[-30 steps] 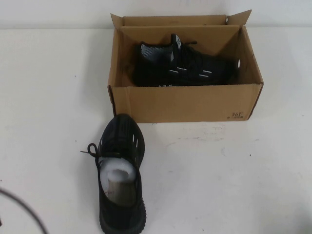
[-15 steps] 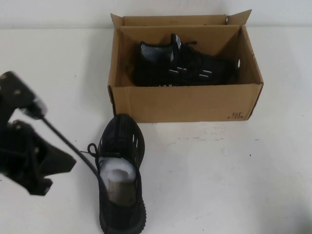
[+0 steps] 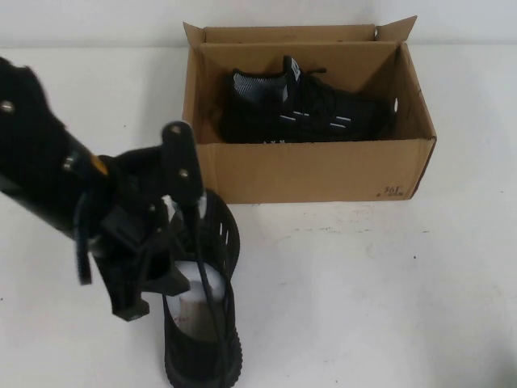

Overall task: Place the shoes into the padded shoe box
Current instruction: Pick up the shoe from the table, then place the shoe in the shoe box

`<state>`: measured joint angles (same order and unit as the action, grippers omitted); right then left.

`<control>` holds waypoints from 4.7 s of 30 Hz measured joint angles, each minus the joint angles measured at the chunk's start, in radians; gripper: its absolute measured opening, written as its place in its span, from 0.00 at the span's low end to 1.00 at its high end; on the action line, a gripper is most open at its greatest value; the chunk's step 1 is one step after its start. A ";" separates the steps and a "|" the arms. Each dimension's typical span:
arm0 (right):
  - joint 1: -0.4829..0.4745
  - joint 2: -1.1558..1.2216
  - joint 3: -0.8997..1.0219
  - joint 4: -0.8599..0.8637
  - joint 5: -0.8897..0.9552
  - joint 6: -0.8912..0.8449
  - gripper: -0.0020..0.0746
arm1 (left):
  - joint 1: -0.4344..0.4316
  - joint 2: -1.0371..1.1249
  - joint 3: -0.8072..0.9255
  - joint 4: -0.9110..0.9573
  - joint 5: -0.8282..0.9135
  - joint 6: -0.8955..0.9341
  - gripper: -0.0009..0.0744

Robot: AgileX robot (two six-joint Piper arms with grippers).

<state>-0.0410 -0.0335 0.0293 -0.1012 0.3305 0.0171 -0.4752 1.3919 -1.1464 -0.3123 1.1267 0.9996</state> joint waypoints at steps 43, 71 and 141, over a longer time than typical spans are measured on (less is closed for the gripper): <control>0.000 0.000 0.000 0.000 0.000 0.000 0.02 | -0.030 0.179 -0.002 0.146 -0.210 0.025 0.03; 0.000 0.000 0.000 0.000 0.000 0.000 0.02 | -0.222 0.179 -0.592 0.228 0.137 -1.090 0.01; 0.000 0.000 0.000 0.000 0.000 0.000 0.02 | -0.195 0.692 -1.041 0.364 -0.359 -1.427 0.01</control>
<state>-0.0410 -0.0335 0.0293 -0.1012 0.3305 0.0171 -0.6706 2.0843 -2.1875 0.0519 0.7678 -0.4274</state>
